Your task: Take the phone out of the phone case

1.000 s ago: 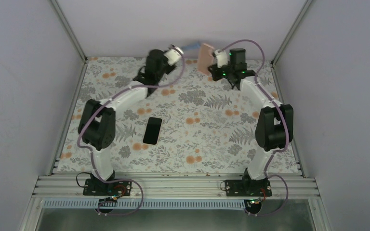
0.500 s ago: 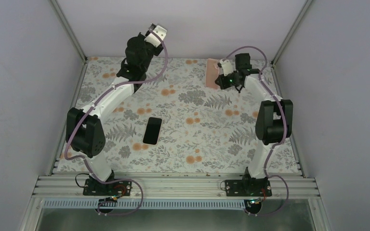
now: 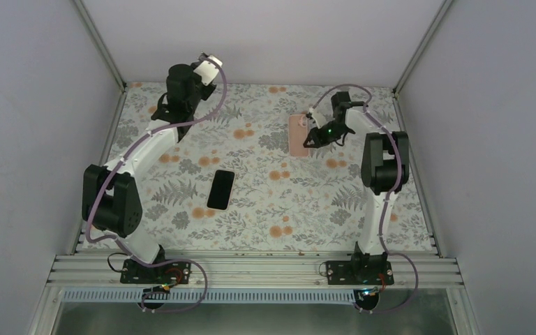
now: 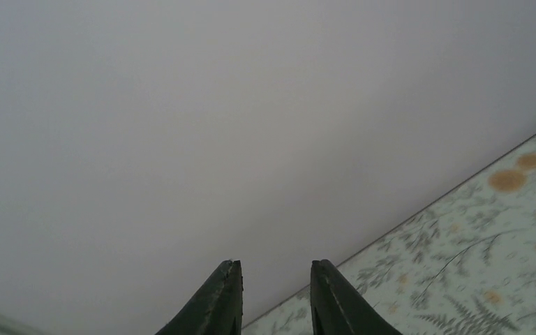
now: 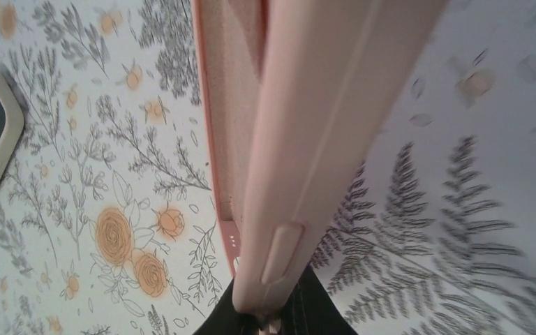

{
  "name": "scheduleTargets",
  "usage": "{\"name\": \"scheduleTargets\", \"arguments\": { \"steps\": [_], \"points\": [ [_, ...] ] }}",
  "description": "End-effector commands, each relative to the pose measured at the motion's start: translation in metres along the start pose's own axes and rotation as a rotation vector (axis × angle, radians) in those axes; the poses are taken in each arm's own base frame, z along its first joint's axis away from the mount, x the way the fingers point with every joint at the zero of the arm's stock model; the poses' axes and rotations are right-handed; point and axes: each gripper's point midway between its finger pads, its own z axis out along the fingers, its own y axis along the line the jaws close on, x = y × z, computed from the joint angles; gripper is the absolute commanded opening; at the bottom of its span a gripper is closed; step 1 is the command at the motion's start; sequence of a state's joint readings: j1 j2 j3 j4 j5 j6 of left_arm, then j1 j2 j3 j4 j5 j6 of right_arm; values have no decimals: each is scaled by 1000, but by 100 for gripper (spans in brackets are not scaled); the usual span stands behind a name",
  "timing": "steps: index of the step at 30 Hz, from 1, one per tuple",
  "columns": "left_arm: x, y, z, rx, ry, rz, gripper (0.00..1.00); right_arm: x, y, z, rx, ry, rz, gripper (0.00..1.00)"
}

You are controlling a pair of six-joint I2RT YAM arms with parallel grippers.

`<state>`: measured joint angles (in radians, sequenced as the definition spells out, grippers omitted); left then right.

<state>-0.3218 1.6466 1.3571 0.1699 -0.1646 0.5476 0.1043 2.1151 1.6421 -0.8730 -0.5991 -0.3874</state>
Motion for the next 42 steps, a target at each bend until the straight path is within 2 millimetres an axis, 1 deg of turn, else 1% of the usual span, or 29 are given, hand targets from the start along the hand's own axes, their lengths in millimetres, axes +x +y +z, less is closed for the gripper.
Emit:
{"name": "scheduleTargets", "arguments": {
  "steps": [1, 3, 4, 5, 6, 8, 10, 11, 12, 14, 15, 17, 18, 20, 21, 22, 23, 24, 26, 27, 28, 29, 30, 31, 32, 33, 37, 40, 42],
  "points": [
    [29, 24, 5, -45, 97, 28, 28, 5, 19, 10, -154, 42, 18, 3],
    [43, 30, 2, -79, 120, 63, 32, 11, 26, 16, -235, 65, 50, 4],
    [49, 32, 0, -89, 130, 73, 36, 12, 29, 19, -264, 65, 61, 6],
    [58, 32, -2, -83, 146, 80, 43, 12, 29, 21, -275, 63, 67, 13],
    [65, 31, -5, -80, 160, 96, 51, 12, 25, 24, -261, 62, 73, 24],
    [77, 30, -11, -71, 183, 107, 64, 6, 11, 24, -197, 40, 75, 55],
    [86, 27, -20, -38, 193, 114, 81, -4, -4, 16, -81, 11, 44, 71],
    [91, 22, -24, -8, 204, 123, 86, -9, -14, 9, -2, -1, 21, 96],
    [96, 14, -27, 35, 218, 132, 89, -17, -22, 0, 73, -21, -8, 99],
    [110, -4, -37, 136, 266, 148, 92, -29, -24, -23, 189, -39, -76, 100],
    [117, -13, -42, 186, 283, 157, 92, -31, -17, -31, 210, -38, -119, 100],
    [127, -28, -50, 254, 300, 180, 92, -28, 18, -35, 201, -4, -264, 100],
    [133, -35, -54, 287, 309, 185, 90, -20, 38, -30, 196, 37, -339, 100],
    [142, -57, -59, 400, 317, 189, 86, 6, 88, -9, 155, 134, -507, 97],
    [146, -66, -60, 444, 327, 173, 81, 21, 116, 2, 120, 166, -585, 97],
    [150, -77, -62, 497, 342, 154, 76, 40, 149, 18, 65, 200, -668, 95],
    [154, -86, -63, 545, 354, 139, 69, 43, 169, 19, 38, 189, -729, 93],
    [160, -96, -63, 582, 376, 129, 60, 59, 200, 29, -17, 205, -810, 92],
    [176, -114, -61, 649, 421, 119, 38, 72, 242, 35, -94, 203, -918, 76],
    [183, -119, -61, 668, 438, 119, 31, 78, 262, 39, -135, 208, -961, 66],
    [188, -123, -59, 682, 450, 120, 27, 85, 277, 43, -173, 220, -991, 53],
    [192, -128, -59, 699, 457, 125, 19, 89, 291, 48, -203, 227, -1018, 33],
    [196, -134, -58, 716, 466, 127, 11, 93, 302, 54, -227, 240, -1039, 22],
    [200, -141, -60, 745, 473, 130, 6, 98, 308, 64, -241, 259, -1052, 14],
    [203, -149, -61, 772, 482, 133, 3, 104, 314, 73, -253, 280, -1068, 9],
    [206, -155, -61, 788, 493, 135, 2, 108, 317, 83, -258, 295, -1081, 5],
    [215, -175, -59, 827, 516, 126, 2, 125, 330, 113, -304, 338, -1099, 3],
    [216, -187, -58, 869, 520, 105, 2, 130, 342, 131, -331, 343, -1114, 3],
    [218, -196, -59, 896, 525, 108, 2, 130, 344, 142, -329, 346, -1108, 3]
  ]
}}
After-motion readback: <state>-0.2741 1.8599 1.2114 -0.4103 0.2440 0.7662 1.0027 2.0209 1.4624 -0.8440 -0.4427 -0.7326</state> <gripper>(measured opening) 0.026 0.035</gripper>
